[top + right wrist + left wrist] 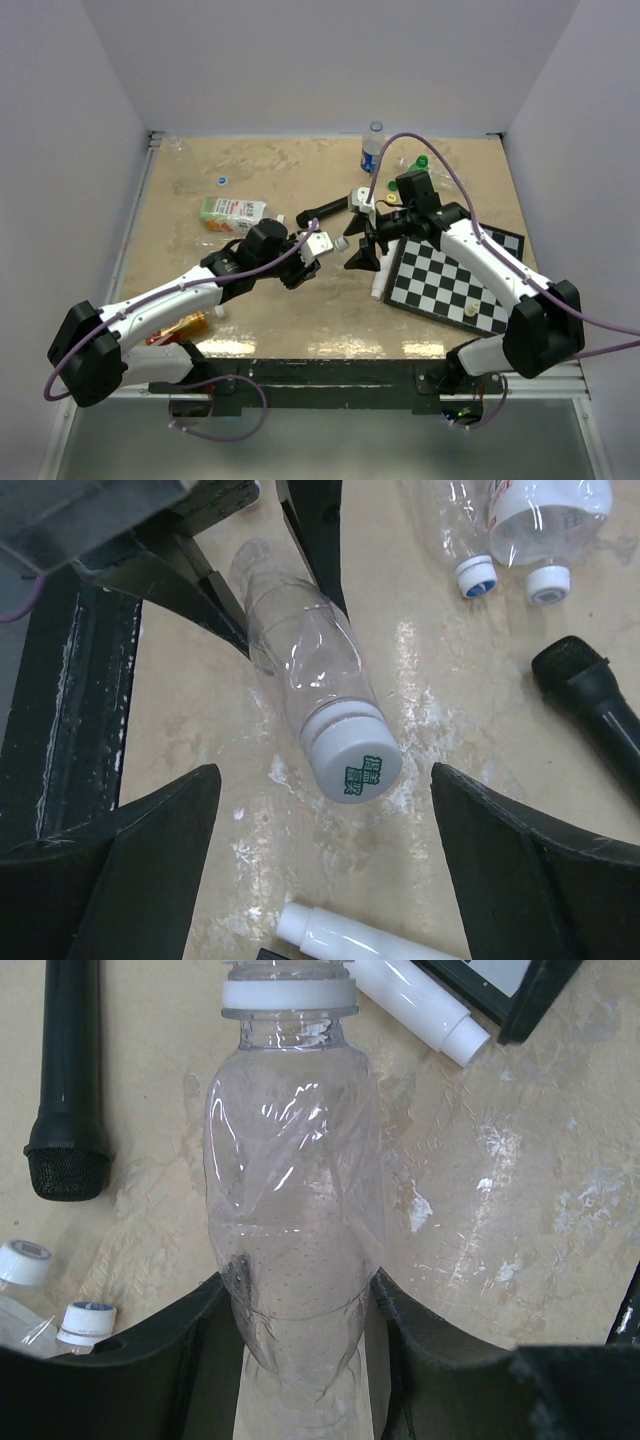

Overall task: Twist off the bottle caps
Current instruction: Unscrew the bottle cap from the plastic bottle.

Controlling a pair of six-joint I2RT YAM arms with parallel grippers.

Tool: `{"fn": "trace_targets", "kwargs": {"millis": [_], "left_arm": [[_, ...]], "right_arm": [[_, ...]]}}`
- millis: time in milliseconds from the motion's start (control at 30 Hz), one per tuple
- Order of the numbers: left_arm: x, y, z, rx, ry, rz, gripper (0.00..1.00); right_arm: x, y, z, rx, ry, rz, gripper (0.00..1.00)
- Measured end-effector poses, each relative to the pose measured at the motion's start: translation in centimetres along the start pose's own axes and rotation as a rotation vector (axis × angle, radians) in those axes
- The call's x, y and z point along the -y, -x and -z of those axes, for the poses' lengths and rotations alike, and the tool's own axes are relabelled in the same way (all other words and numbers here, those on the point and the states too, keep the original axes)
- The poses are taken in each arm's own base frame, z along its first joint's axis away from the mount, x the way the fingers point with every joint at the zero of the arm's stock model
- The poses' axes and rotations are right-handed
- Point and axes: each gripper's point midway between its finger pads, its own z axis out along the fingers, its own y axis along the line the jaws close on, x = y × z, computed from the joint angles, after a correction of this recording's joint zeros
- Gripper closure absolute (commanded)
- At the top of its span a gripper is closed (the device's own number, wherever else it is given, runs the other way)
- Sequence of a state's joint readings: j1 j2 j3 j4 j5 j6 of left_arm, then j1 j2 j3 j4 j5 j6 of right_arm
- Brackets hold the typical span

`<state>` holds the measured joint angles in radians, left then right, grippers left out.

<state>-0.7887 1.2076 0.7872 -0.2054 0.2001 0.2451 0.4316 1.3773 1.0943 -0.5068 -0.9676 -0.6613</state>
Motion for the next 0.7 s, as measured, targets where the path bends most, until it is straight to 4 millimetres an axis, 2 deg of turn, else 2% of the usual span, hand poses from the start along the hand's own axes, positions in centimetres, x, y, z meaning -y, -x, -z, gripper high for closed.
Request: {"fn": "trace_targets", "kwargs": {"millis": [133,267,533,700], "left_arm": [[0.0,0.1,0.0,0.004,-0.003,-0.001,0.96],[0.1,0.0,0.0,0.004,-0.006,-0.006,0.96],[0.5,-1.3,-0.2,-0.023,-0.02,-0.009,0.96],[0.5,-1.2,-0.1,-0.016,-0.019,-0.023,0.96]], "right_arm": [[0.1,-0.7,-0.4,-0.012,0.009,-0.037,0.15],[0.0,-0.3,-0.4,-0.001,0.017,-0.035,0.18],[-0.2,0.9,-0.3,0.028,0.036,-0.032,0.32],[-0.1,0.9,-0.3,0.029,0.039,-0.034,0.3]]}}
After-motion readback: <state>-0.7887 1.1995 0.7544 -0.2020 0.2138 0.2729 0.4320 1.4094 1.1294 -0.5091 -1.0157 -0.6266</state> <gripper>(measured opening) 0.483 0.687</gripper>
